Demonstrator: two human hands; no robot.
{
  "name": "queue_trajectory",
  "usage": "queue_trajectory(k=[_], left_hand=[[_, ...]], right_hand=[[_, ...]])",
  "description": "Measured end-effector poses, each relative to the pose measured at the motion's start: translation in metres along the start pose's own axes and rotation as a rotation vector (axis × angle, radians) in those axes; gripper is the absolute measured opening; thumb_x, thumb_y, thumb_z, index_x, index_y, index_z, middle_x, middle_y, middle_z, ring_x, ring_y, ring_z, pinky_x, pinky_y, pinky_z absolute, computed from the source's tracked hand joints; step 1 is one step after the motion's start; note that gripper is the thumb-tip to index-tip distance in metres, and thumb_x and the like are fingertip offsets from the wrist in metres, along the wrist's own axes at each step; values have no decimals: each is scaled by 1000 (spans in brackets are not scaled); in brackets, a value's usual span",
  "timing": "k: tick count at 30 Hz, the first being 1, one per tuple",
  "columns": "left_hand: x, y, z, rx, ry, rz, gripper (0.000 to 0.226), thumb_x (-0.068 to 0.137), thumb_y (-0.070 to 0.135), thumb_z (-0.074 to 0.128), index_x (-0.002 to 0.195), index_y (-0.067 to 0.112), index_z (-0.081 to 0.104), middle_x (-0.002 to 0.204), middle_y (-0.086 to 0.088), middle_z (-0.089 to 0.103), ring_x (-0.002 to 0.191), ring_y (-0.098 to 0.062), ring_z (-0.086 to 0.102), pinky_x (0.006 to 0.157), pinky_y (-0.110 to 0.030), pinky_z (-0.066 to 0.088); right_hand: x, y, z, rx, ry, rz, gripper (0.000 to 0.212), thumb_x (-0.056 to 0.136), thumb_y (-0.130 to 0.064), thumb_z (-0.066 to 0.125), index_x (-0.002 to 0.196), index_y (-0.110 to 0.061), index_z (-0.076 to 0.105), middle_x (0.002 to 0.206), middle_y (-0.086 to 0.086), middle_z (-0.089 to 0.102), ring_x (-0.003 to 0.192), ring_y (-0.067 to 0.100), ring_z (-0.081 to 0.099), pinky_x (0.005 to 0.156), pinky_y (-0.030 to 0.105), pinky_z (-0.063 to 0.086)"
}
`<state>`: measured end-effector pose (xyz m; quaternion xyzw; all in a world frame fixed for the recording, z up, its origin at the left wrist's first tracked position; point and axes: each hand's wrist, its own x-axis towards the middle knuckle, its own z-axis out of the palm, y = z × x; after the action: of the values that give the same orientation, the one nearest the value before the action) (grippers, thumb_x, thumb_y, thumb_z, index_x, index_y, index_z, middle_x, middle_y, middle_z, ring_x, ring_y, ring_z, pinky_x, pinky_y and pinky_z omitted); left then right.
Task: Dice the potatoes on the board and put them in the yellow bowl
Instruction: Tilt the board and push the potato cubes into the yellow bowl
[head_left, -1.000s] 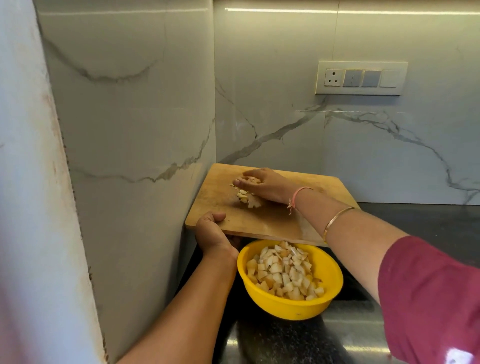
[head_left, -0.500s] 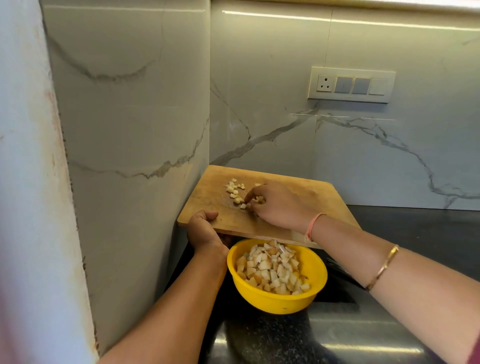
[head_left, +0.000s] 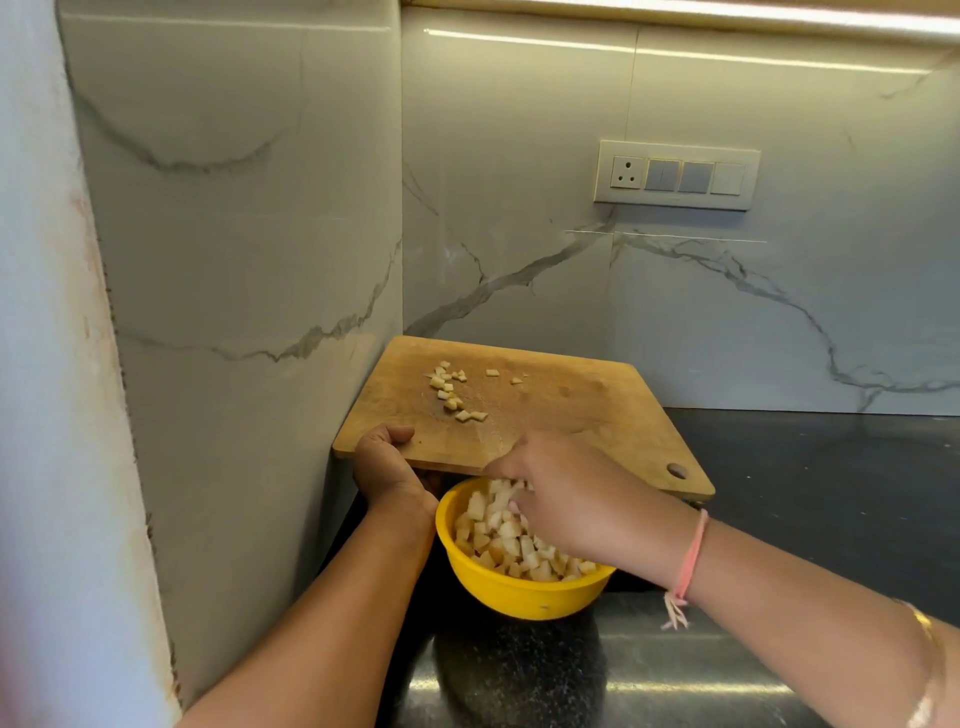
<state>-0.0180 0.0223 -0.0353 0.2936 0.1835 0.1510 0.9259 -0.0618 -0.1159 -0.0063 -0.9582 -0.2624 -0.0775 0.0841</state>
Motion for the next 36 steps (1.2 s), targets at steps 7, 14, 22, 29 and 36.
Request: queue_trajectory(k=[7,14,22,29,36], left_hand=[[-2,0,0,12,-5,2,21,74,9,52,93,17,57,100,-9,61,95,-33,59,82,-40,51],[-5,1,2,-6,-15,-25,25,76,7,51,99,13,58,92,-8,61,80,-29,59,65,-33,49],[-4,2,3,9,-33,-22,27,77,5,50,102,12,57,89,-7,60,77,-28,59,63,-32,49],[-3,1,1,-10,-31,-2,24,76,3,49,94,14,60,90,-7,64,77,-28,61,65,-31,50],[-8,2,1,-11,-31,5,17,79,4,48,87,15,57,85,-6,61,74,-26,59,60,-30,47]], right_hand=[[15,3,-20,149,287,-1,27,96,-11,49,111,-20,69,121,-3,63,102,8,58,76,10,40],[88,46,-20,365,140,59,32,98,-27,47,130,-23,55,140,0,47,129,19,42,104,27,32],[137,33,-10,248,-18,89,65,94,-61,29,150,-28,22,156,-1,22,142,25,23,115,44,17],[131,13,3,187,65,-108,49,97,-43,45,139,-19,47,146,-3,41,134,18,36,113,35,26],[86,14,6,182,130,-216,31,98,-18,46,126,-16,60,137,-2,51,127,14,43,104,20,27]])
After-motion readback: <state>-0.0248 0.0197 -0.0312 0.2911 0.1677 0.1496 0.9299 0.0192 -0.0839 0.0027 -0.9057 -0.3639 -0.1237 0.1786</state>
